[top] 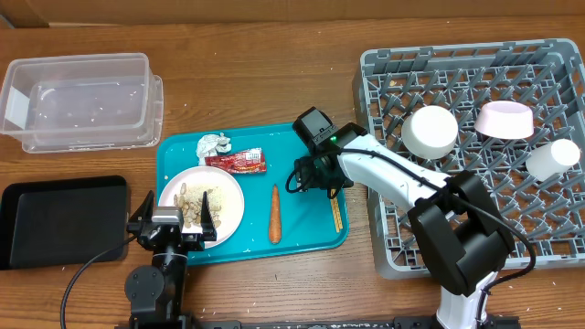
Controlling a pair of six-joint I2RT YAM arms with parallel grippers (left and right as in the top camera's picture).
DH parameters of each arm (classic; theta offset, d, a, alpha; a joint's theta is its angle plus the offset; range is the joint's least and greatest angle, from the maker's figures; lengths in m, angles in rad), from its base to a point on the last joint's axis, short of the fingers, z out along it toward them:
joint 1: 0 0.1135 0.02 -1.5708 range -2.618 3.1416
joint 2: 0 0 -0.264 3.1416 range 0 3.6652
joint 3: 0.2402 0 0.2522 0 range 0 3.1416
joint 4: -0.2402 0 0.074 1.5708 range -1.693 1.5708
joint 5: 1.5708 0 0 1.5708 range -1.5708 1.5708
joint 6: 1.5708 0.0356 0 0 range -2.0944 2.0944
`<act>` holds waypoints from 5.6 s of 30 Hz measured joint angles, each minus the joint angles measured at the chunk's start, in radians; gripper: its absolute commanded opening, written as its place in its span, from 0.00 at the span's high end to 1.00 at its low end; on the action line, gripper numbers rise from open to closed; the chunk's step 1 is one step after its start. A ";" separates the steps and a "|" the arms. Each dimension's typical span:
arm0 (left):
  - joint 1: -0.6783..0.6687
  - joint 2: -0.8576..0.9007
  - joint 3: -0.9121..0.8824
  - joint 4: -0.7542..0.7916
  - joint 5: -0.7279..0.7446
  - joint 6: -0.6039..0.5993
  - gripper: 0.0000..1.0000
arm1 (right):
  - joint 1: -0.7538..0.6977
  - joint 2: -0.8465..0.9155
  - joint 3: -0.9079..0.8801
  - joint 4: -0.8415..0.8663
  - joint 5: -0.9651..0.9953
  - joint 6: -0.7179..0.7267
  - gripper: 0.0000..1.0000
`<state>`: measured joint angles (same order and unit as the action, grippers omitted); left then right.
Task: Sort waste into correct bins and load items into the dishwasher
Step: 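Move the right gripper to the chopsticks on the teal tray, then close the right gripper on one chopstick and lift it, then carry the chopstick into the dish rack and release it, then return the right gripper to the second chopstick and grasp it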
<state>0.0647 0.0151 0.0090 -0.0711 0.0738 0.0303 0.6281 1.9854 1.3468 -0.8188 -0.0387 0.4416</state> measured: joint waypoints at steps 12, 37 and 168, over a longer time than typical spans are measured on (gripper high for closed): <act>0.000 0.000 0.000 0.000 0.000 0.000 0.00 | 0.000 0.003 0.001 0.004 -0.006 0.015 0.28; 0.000 0.000 0.000 0.000 0.000 0.000 0.00 | 0.009 0.040 0.023 0.026 -0.017 0.050 0.46; 0.000 0.000 0.000 0.000 0.000 0.000 0.00 | -0.032 0.168 0.280 -0.195 0.020 -0.002 0.10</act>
<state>0.0650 0.0151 0.0090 -0.0711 0.0738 0.0303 0.5957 2.1536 1.6268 -1.0138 -0.0185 0.4400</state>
